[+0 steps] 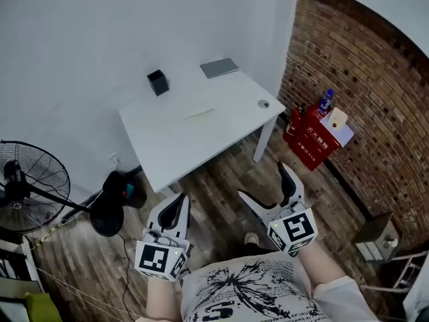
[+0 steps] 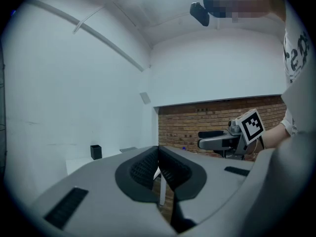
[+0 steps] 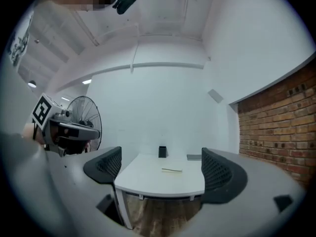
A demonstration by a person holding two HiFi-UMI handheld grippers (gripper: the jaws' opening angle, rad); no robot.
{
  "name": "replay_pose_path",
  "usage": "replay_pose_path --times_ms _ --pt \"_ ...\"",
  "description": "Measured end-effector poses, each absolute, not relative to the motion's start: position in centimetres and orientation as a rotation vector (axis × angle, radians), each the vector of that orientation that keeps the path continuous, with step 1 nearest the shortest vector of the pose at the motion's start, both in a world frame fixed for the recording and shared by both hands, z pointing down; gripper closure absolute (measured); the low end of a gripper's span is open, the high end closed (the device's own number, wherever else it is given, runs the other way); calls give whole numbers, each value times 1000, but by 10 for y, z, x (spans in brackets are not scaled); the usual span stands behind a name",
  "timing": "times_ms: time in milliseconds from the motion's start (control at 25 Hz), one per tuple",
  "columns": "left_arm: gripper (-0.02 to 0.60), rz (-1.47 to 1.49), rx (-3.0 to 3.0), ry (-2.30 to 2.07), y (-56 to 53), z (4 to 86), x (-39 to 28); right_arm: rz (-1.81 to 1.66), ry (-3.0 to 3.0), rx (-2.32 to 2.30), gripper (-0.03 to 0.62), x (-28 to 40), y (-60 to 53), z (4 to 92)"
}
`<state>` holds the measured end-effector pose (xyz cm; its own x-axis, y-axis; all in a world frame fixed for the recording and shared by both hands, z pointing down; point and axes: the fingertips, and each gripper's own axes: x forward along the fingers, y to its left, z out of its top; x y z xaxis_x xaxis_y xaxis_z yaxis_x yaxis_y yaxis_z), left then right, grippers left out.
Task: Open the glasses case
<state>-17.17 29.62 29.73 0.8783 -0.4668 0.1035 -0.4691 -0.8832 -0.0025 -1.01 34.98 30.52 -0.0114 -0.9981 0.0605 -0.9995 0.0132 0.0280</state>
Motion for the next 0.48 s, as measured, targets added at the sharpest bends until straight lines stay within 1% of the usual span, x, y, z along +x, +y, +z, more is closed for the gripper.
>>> replay_pose_path --times_ms 240,480 --pt "568 156 2936 -903 271 309 -112 33 -2255 1968 97 54 304 317" --pt "568 219 2876 -959 242 326 -73 91 -2299 1852 106 89 256 338"
